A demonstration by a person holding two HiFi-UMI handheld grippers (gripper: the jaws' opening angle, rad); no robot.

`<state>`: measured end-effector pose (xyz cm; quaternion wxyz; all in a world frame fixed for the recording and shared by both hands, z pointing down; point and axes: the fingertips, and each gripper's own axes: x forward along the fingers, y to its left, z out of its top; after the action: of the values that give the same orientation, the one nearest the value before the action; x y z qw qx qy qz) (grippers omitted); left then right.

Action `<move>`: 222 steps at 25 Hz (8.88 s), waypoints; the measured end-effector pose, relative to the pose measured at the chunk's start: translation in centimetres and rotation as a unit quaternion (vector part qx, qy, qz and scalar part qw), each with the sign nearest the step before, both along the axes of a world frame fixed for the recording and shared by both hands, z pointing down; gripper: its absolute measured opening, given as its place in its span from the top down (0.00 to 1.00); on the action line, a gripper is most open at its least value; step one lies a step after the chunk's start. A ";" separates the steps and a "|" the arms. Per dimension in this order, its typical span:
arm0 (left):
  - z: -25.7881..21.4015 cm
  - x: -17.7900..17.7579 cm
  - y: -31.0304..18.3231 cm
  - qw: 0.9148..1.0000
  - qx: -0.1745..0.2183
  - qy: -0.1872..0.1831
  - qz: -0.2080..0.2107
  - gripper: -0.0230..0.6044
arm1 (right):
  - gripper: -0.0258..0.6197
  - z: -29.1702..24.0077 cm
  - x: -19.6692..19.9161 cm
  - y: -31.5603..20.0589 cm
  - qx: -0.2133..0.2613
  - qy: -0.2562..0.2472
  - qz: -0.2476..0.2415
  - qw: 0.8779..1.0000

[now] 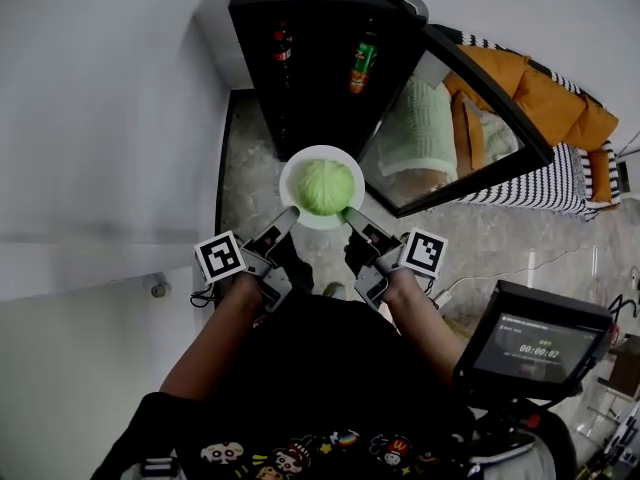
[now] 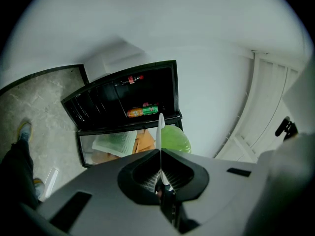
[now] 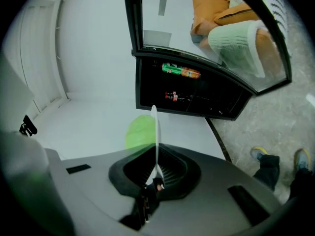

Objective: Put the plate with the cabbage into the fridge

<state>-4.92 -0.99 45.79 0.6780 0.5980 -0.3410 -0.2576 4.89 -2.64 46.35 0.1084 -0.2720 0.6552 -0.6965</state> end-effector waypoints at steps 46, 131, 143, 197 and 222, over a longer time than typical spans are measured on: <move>1.4 0.9 0.4 0.997 -0.061 0.019 0.040 0.94 | 0.93 1.3 1.1 1.1 -0.066 0.021 0.038 0.997; -0.8 0.3 -0.5 0.999 0.006 -0.047 0.019 0.94 | 0.93 -0.4 0.5 0.0 -0.007 -0.017 0.045 0.999; -0.7 0.3 -0.6 0.999 -0.019 -0.032 0.004 0.94 | 0.93 -0.4 0.7 -0.1 -0.008 -0.013 0.061 0.998; -3.8 0.6 1.8 0.733 0.328 -0.590 0.090 0.96 | 0.95 -3.2 -0.4 2.9 0.410 0.427 -0.052 0.804; -3.1 1.1 -0.2 0.732 0.331 -0.586 0.103 0.96 | 0.95 -3.0 -0.8 1.2 0.415 0.431 -0.043 0.800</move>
<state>-3.83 -1.14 42.67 0.1251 0.8485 -0.5004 0.1184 4.09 -1.47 43.30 -0.1134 -0.4446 0.8716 -0.1728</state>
